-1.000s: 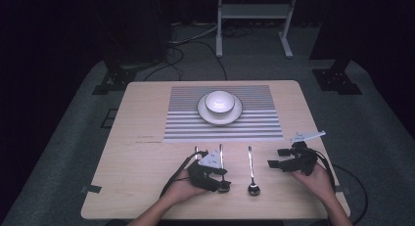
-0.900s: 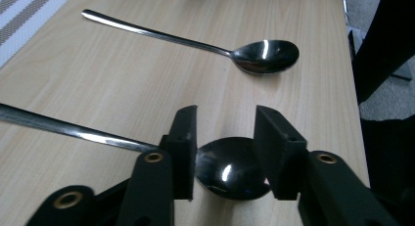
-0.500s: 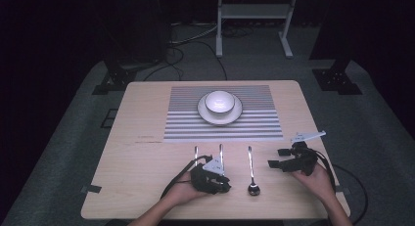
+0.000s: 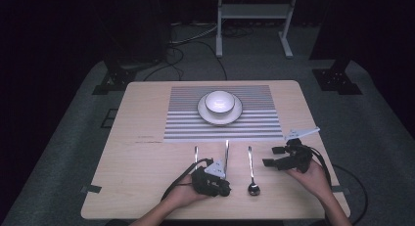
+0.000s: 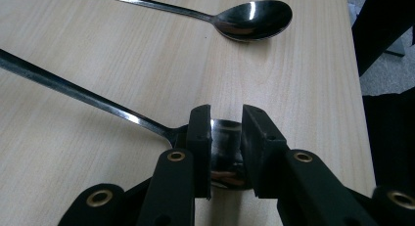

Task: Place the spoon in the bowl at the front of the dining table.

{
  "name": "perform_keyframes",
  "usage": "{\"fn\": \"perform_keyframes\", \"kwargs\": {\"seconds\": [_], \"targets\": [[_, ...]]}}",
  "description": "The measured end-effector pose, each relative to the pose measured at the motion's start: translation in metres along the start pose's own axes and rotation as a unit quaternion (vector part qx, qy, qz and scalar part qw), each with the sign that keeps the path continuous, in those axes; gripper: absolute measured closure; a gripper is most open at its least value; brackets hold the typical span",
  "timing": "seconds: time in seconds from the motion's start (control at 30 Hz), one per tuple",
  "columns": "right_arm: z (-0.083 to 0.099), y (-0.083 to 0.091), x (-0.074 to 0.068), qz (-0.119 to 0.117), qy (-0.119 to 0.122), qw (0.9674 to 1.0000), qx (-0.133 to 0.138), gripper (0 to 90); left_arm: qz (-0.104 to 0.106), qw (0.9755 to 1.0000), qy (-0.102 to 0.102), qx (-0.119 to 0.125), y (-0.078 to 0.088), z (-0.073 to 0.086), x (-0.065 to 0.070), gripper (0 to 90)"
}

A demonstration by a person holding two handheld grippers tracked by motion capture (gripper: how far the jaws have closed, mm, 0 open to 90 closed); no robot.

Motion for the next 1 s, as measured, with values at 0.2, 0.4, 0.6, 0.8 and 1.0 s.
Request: {"fn": "perform_keyframes", "kwargs": {"seconds": [0.2, 0.4, 0.6, 0.8, 1.0], "targets": [[-0.018, -0.015, -0.01, -0.018, 0.01, 0.9997, -0.016, 21.3, -0.001, 1.0, 0.002, 0.001, 0.0, 0.0, 0.001, 73.9], [-0.031, -0.032, -0.013, -0.03, 0.006, 0.9987, -0.04, 21.3, -0.003, 1.0, 0.0, 0.002, 0.0, 0.0, 0.001, 73.9], [-0.038, -0.046, -0.017, -0.034, 0.015, 0.9975, -0.06, 21.3, -0.003, 1.0, 0.002, 0.005, 0.0, 0.0, 0.001, 73.9], [-0.045, -0.056, -0.021, -0.035, 0.024, 0.9966, -0.071, 21.3, -0.003, 1.0, 0.006, 0.006, 0.0, 0.0, 0.001, 73.9], [-0.05, -0.066, -0.023, -0.036, 0.029, 0.9956, -0.081, 21.3, -0.004, 1.0, 0.003, 0.004, 0.0, 0.0, 0.001, 73.9]]}}
Point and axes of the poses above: each handheld gripper's, and its own axes: y roughly backward along the jaws, z roughly out of its underside, x roughly to its right, the point moved 7 cm from there along -y, roughly forward along the jaws, and after that the axes turned 6 degrees about -z, right-handed, at the moved point
